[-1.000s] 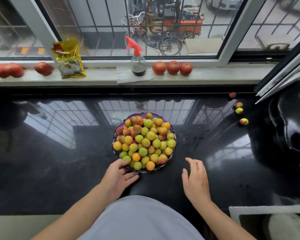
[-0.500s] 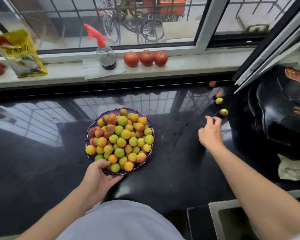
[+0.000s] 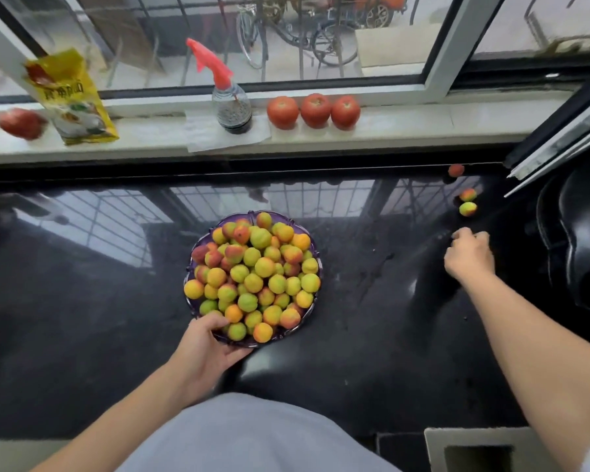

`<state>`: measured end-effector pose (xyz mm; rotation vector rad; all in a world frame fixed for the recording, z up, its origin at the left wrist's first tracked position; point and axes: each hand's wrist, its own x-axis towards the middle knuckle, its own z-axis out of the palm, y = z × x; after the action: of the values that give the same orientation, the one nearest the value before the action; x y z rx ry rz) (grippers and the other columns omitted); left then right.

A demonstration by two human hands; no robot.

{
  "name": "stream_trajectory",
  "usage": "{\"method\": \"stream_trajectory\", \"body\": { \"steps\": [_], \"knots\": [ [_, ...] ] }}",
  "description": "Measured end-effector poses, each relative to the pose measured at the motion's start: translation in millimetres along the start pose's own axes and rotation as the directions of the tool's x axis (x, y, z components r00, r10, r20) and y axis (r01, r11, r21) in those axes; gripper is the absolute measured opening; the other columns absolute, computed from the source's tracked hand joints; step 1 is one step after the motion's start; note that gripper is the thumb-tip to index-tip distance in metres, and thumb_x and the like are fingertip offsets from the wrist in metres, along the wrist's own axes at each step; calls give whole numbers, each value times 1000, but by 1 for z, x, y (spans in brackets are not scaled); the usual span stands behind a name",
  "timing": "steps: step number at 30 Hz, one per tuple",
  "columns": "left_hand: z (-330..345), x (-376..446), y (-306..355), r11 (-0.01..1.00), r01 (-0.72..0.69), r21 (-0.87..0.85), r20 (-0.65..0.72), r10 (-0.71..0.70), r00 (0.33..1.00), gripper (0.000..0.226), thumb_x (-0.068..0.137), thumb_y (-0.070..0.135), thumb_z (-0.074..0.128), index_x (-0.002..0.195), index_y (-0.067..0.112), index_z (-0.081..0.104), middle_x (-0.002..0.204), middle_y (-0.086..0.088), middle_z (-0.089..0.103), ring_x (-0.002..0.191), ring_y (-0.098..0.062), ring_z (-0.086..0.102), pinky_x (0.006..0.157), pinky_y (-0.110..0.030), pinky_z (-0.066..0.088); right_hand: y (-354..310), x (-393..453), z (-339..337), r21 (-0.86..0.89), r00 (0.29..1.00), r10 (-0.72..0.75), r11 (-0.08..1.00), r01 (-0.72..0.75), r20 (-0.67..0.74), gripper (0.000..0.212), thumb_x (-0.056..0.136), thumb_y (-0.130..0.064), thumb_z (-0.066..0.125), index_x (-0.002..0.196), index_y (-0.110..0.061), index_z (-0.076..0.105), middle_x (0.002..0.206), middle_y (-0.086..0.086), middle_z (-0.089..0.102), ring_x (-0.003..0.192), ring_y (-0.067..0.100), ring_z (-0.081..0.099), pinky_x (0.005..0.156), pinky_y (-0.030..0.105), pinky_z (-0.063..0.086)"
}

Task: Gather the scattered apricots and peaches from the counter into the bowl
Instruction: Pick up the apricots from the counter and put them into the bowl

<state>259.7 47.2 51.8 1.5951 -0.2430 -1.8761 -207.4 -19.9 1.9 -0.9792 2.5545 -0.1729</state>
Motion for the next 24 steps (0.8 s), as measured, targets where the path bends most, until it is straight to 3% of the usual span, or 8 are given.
{"method": "stream_trajectory", "body": {
  "steps": [4,6,10,13,21,24],
  "knots": [
    [-2,-2,-2,1000,-15,-11,-6,15,1000,55,94,5,47,148,12,52,136,-14,70,119,-40,71,94,-54,61,-33,-79,22,161,956,-279,951,263,90,24,93,-19,65,115,-20,56,118,6,42,98,32,54,85,34,42],
    [-3,-4,-2,1000,-12,-20,-5,11,1000,52,95,5,47,147,10,53,136,-15,70,119,-41,70,93,-54,61,-50,-130,30,308,929,-358,898,315,92,25,90,-16,68,112,-20,57,113,0,42,93,21,51,82,26,36],
    [-4,-10,-3,1000,-11,-19,-26,10,1000,50,95,6,48,145,12,54,133,-17,72,116,-42,72,95,-53,59,-75,-215,36,552,828,-559,700,453,30,28,84,-16,75,104,-28,60,104,-11,53,93,10,57,82,25,47],
    [-6,-15,-4,1000,-12,-17,-51,11,999,52,95,6,48,146,13,53,132,-19,71,114,-43,72,92,-52,60,-92,-247,44,533,755,-655,644,549,14,26,83,-20,78,102,-27,61,97,-19,56,97,7,52,81,19,44],
    [-11,-25,-3,1000,-15,-11,-76,14,997,49,96,9,50,145,13,54,133,-22,69,111,-43,73,98,-51,57,-115,-258,76,329,681,-721,617,715,-128,24,85,-15,73,105,-18,60,105,-6,55,97,14,48,88,31,48],
    [-12,-28,-2,1000,-9,-3,-80,9,997,49,96,10,50,145,12,52,135,-22,67,112,-43,73,97,-50,57,-113,-258,77,336,676,-719,605,722,-161,21,87,-16,72,103,-20,60,106,-8,56,97,13,48,89,28,46]
  ]
}}
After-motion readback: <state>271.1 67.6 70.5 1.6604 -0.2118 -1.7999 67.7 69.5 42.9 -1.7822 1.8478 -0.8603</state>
